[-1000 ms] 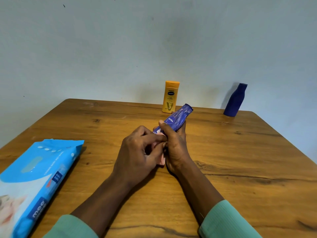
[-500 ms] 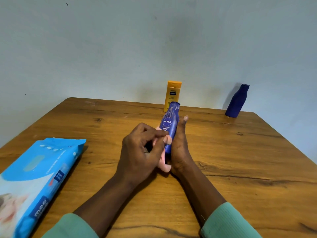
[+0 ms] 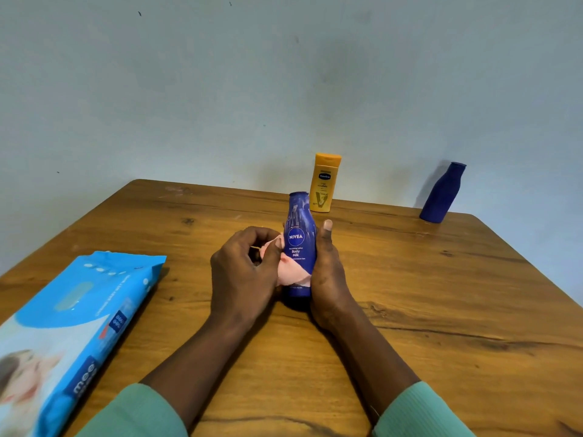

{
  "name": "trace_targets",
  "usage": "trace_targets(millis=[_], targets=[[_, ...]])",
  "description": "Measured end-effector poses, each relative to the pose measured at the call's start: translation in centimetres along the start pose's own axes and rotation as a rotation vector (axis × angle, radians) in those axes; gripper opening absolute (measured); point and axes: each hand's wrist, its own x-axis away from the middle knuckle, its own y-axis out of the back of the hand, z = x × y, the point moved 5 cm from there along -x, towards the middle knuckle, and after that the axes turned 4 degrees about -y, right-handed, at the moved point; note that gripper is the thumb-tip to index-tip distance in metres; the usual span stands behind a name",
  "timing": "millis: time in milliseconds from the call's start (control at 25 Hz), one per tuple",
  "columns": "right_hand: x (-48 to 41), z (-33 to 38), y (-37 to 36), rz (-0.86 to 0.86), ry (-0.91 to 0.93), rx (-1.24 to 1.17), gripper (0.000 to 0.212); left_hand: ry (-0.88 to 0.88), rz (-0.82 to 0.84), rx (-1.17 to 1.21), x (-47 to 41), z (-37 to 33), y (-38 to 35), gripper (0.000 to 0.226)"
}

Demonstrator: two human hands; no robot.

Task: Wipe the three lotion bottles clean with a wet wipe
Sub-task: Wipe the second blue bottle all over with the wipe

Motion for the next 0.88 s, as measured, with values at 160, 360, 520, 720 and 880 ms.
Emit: trace_targets(millis=[160, 360, 520, 720, 880], targets=[[0.4, 0.6, -0.1, 0.039, -0.076, -0.224, 0.068, -0.346, 0.104, -0.011, 1.4, -3.4, -0.8, 0.021], [0.5, 0.8, -0.2, 0.116, -0.059, -0.206, 0.086, -0.433, 0.149, -0.045, 1.1, -3.9, -1.5, 0.028], [0.8, 1.1, -0.5, 0.150, -0.025, -0.099, 0.082, -0.238, -0.031, 0.040, -0.1, -2.0, -0.1, 0.022], [0.6, 0.8, -0.5, 0.075, 0.015, 0.011, 0.078, -0.050, -0.029, 0.027, 0.0, 0.0, 0.0, 0.026], [0.4, 1.0, 0.0, 0.021, -0.021, -0.084, 0.070, -0.337, 0.050, -0.029, 1.2, -3.2, -1.0, 0.026]])
